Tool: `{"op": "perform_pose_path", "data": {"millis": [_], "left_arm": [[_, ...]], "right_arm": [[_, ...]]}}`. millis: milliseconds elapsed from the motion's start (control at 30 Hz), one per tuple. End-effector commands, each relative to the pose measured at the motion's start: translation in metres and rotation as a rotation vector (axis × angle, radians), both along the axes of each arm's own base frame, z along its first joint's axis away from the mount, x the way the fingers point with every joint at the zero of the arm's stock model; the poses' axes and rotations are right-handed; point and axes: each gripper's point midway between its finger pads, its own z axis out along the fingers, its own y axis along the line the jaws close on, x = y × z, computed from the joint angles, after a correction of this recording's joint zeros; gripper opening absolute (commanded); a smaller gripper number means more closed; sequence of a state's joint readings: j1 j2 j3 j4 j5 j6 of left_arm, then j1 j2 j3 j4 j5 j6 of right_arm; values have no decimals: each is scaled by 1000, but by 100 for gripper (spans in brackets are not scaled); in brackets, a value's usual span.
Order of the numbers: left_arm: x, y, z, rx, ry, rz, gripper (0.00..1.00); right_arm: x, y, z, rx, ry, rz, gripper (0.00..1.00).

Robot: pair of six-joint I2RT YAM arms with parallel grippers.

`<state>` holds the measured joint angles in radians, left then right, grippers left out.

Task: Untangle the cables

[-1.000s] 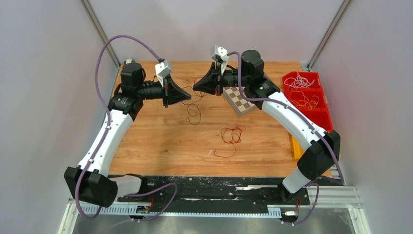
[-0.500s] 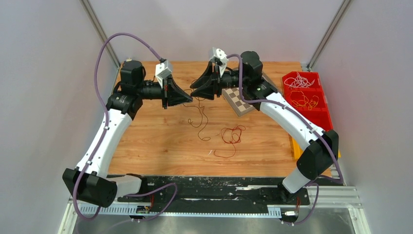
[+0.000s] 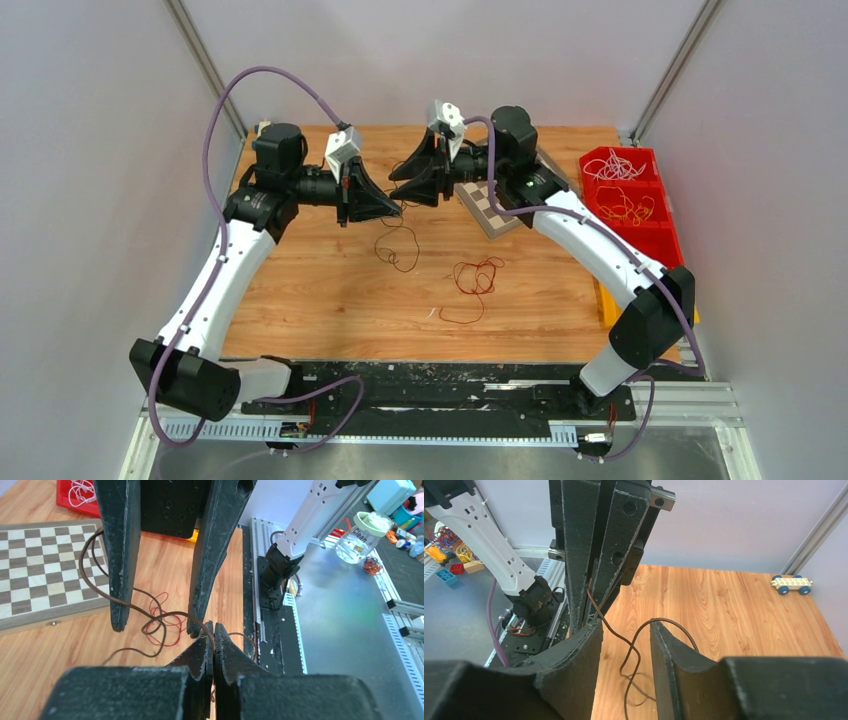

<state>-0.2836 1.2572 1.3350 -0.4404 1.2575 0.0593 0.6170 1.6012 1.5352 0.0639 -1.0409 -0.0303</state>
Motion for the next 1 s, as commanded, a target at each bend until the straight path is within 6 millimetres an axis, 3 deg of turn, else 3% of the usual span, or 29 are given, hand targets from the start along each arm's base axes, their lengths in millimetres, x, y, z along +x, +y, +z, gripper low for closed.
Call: {"op": "perform_pose_path", "data": {"millis": [0,167,267,367,500,533,567,600,633,667,767,900,967], "left_arm": [[-3,-4,20,-26,-56,-30,0],[1,-7,23,-24,-57,-7,0],[1,-7,19,-11,-38,7,0],[1,-1,9,29,-33,37,2],[13,23,-15,84,2,164,18],[22,29,-27,96,18,216,25],[30,43,-33,91,61,280,37],[38,49,-30,72,42,310,45],[45,62,-30,59,61,363,60],[49,67,-24,43,40,380,66],[50,74,-4,32,-77,398,96],[44,64,19,8,-178,360,100],[42,55,21,21,-207,334,100]], "right_arm": [[-14,5,5,7,-67,12,39],[0,10,2,-4,-133,-116,27],[9,9,6,0,-149,-176,2],[13,2,12,3,-153,-215,0],[16,-18,20,17,-58,-192,0],[16,-22,20,16,-25,-178,0],[16,-26,20,15,4,-161,0],[13,-28,19,12,25,-135,0],[9,-30,18,8,51,-114,0],[5,-32,16,4,65,-87,0],[-8,-34,10,-9,87,-22,0],[-14,-34,5,-19,112,10,0],[-13,-34,6,-20,120,12,0]]}}
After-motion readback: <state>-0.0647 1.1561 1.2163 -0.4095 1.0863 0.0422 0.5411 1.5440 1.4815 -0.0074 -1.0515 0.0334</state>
